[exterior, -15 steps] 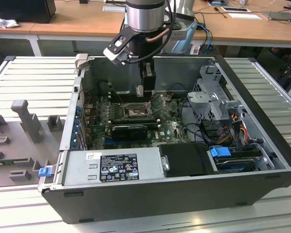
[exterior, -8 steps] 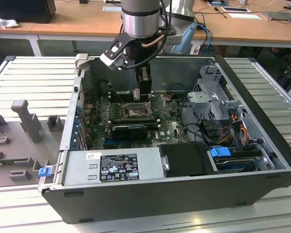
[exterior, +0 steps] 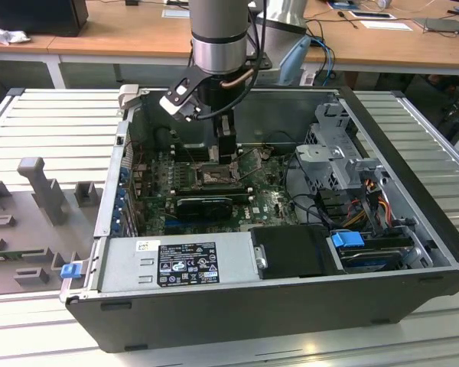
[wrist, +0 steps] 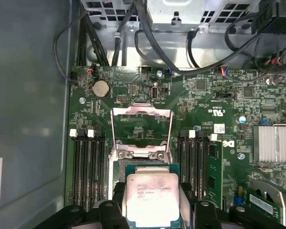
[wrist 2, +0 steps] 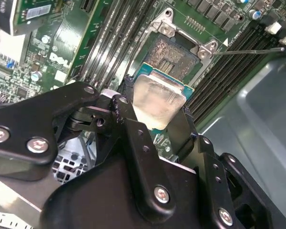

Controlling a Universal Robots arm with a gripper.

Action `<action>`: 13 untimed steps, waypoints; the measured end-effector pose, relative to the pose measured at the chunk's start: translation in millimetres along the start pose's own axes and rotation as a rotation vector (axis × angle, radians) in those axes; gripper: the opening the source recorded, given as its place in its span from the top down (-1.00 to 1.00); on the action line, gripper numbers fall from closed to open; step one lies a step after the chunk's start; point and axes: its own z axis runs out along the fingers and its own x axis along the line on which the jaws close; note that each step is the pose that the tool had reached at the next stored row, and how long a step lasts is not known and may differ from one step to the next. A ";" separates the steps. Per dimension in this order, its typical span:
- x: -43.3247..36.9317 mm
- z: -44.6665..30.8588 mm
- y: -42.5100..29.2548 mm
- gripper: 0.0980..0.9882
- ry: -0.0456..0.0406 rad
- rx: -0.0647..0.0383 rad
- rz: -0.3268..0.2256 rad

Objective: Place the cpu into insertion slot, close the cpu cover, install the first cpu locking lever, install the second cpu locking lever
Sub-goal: 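Place the cpu into insertion slot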

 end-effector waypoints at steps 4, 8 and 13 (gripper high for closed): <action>0.3 10.3 -5.8 0.03 0.0000 0.000 0.000; 0.8 26.7 -9.7 0.03 -0.0001 0.000 0.000; 2.4 34.0 -13.5 0.03 -0.0004 0.000 0.005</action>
